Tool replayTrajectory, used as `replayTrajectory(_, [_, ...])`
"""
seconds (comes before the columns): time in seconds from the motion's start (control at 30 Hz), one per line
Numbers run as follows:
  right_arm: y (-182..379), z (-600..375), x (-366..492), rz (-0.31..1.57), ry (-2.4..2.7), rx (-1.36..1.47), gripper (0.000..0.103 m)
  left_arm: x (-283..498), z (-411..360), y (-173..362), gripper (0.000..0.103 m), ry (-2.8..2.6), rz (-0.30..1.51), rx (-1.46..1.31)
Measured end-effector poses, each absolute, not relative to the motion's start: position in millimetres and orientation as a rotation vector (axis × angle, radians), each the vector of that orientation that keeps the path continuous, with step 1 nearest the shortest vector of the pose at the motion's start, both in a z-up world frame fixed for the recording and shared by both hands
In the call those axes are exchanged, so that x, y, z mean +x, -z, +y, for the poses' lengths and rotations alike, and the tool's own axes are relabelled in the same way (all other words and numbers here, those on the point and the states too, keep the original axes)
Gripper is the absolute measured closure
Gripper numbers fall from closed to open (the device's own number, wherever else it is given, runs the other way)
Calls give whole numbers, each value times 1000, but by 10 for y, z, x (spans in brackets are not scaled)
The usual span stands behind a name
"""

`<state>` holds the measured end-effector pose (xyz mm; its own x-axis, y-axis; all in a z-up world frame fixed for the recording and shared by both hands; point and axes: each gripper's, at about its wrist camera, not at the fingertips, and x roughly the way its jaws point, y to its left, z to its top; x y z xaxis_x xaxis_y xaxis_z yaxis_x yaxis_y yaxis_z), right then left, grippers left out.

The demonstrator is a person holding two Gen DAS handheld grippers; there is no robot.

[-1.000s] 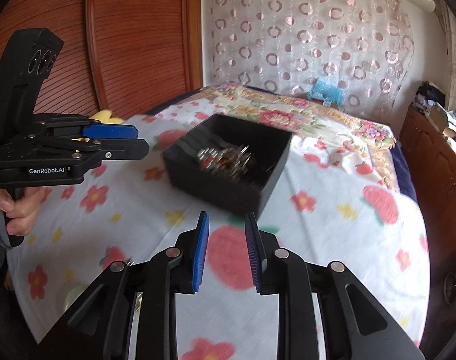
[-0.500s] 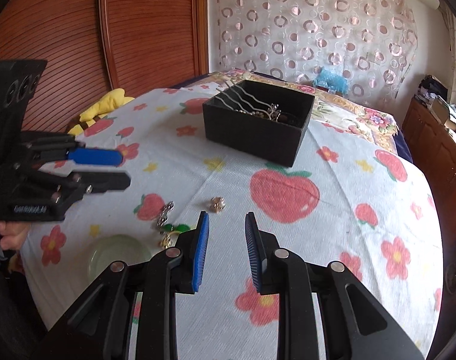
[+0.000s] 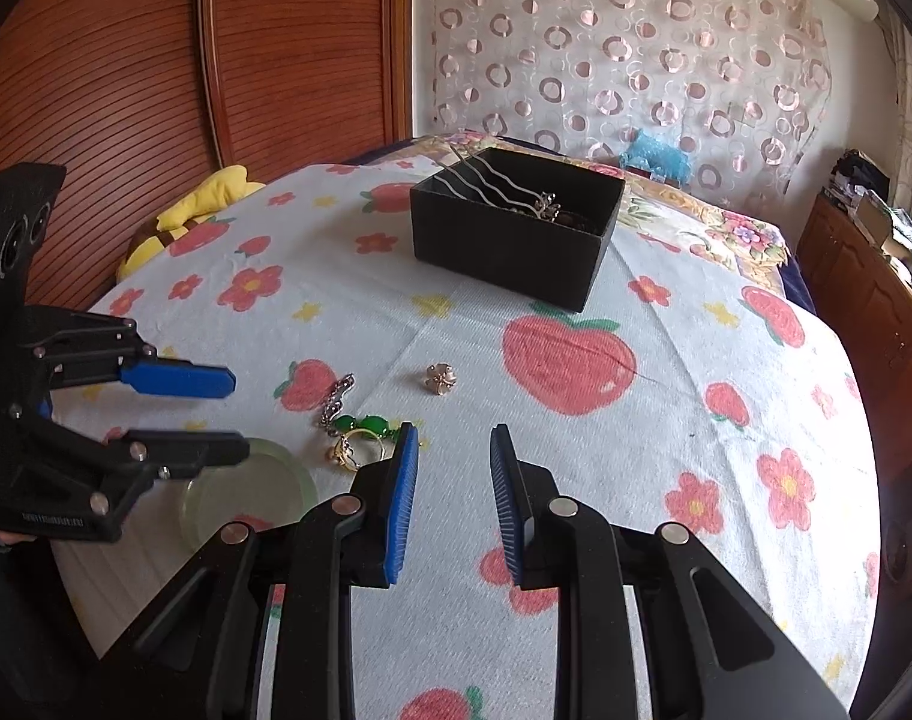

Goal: Organize jewelry
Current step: 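Move both tools back to the remaining jewelry beside the box, then grasp the jade bangle with the left tool while the right tool grasps a green charm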

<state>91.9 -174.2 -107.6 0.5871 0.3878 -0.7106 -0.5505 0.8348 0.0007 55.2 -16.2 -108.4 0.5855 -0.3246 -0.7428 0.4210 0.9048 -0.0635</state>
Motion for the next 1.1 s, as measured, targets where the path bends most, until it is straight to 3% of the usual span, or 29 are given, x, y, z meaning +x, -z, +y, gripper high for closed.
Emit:
replayTrajectory(0.07, [1092,-1738,927,770,-553,-232,76,539,-203,1124,71,440,848,141])
replayTrajectory(0.13, [1094,-1729,948,773,-556,-231,76,539,-227,1153,80,446,856,146])
replayTrajectory(0.17, [1091,-1728,948,774,-560,-230,76,538,-242,1173,90,450,864,151])
replayTrajectory(0.27, [1076,-1655,978,775,-570,-237,76,501,-253,1183,96,451,850,166])
replayTrajectory(1.1, [1275,-1425,1186,877,-637,-326,76,465,438,1004,96,331,782,20])
